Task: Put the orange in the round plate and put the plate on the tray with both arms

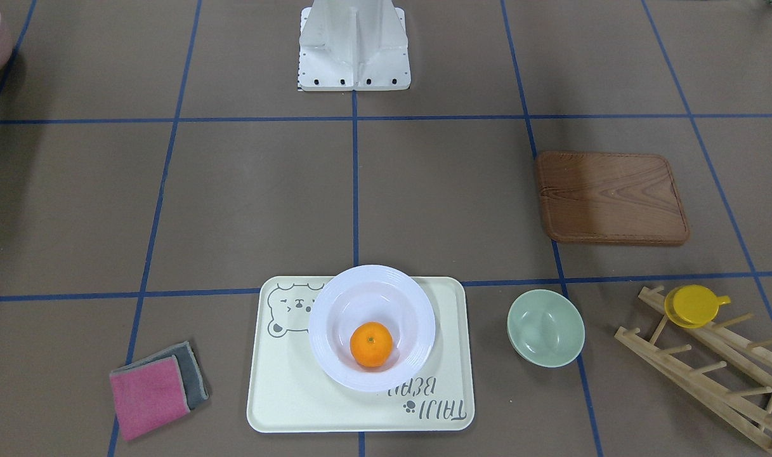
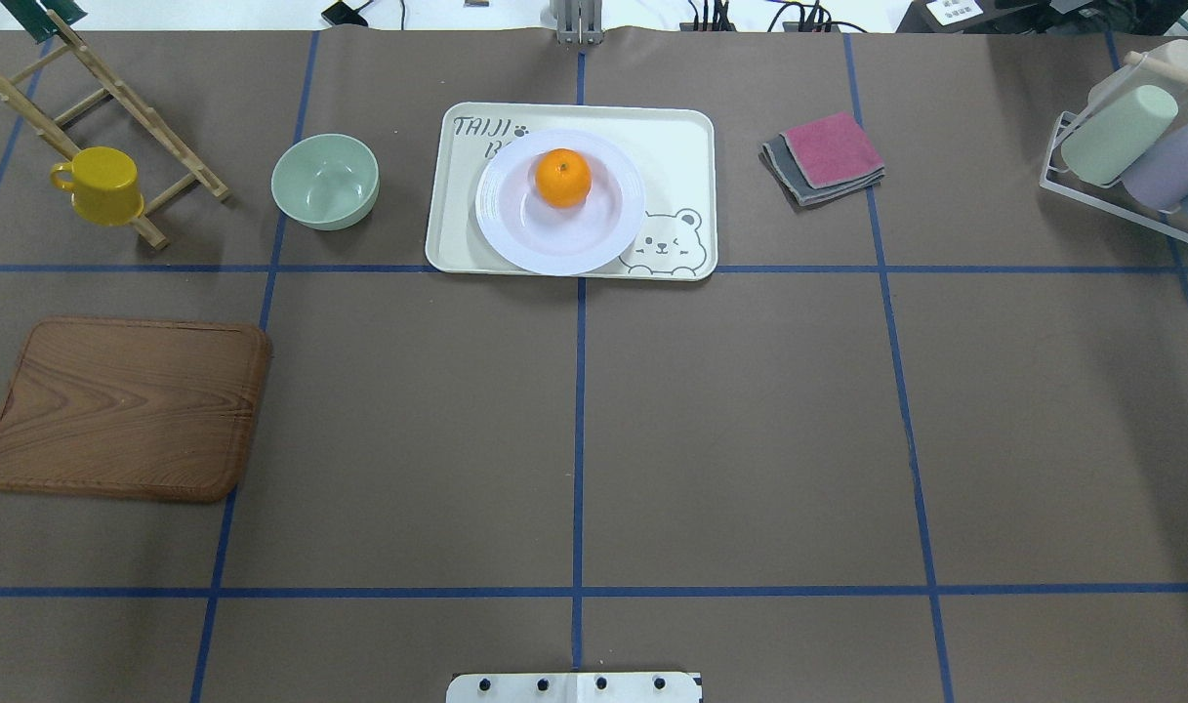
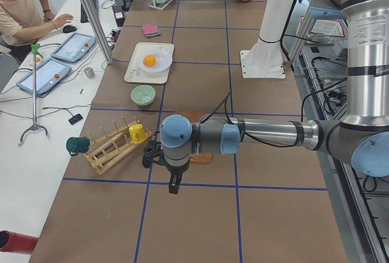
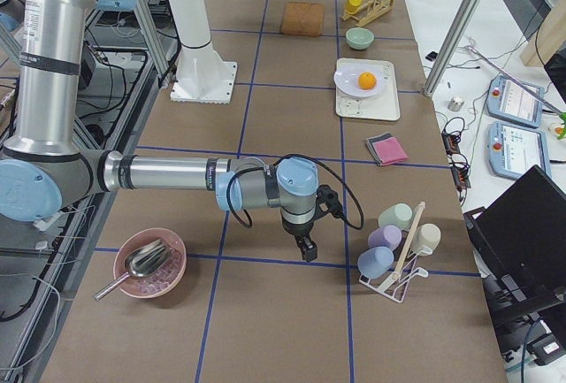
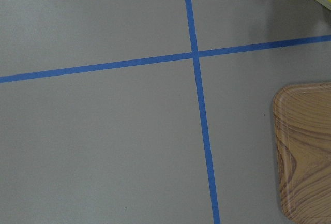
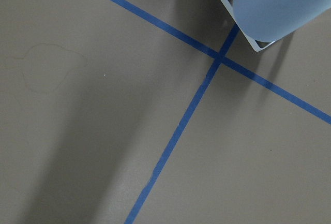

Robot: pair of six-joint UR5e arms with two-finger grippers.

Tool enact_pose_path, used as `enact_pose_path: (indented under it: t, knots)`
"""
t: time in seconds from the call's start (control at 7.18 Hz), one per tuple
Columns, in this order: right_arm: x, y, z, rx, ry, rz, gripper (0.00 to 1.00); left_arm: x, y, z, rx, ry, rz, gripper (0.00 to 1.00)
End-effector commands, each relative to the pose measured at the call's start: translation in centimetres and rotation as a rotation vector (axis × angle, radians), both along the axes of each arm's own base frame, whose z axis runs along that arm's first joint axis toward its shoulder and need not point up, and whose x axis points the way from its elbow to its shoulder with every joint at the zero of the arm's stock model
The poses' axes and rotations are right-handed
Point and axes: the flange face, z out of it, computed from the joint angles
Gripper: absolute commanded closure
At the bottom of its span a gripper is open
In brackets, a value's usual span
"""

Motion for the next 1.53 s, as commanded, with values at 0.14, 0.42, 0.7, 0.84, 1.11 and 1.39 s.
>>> enact_pose_path:
  t: [0.14,0.42,0.7,0.84,1.11,1.39]
  knots:
    - [0.0,0.1,0.1,-0.009,-0.001,0.007,0.0,0.2,2.3,0.0,-0.005,0.002,0.0,0.0]
    - [-0.1,0.1,0.1,-0.01,-0.001,0.006,0.0,0.2,3.1,-0.2,-0.005,0.001,0.0,0.0]
    - [-0.1,0.0,0.1,-0.01,-0.001,0.006,0.0,0.2,3.1,-0.2,-0.004,-0.001,0.0,0.0]
    - [-0.1,0.0,0.0,-0.011,-0.002,0.01,0.0,0.2,3.1,-0.2,-0.005,0.001,0.0,0.0]
    - [-0.1,0.0,0.0,-0.019,-0.002,0.019,0.0,0.2,3.1,-0.2,-0.005,0.001,0.0,0.0]
    - [-0.1,-0.1,0.0,-0.019,-0.003,0.02,0.0,0.2,3.1,-0.1,-0.007,-0.001,0.0,0.0]
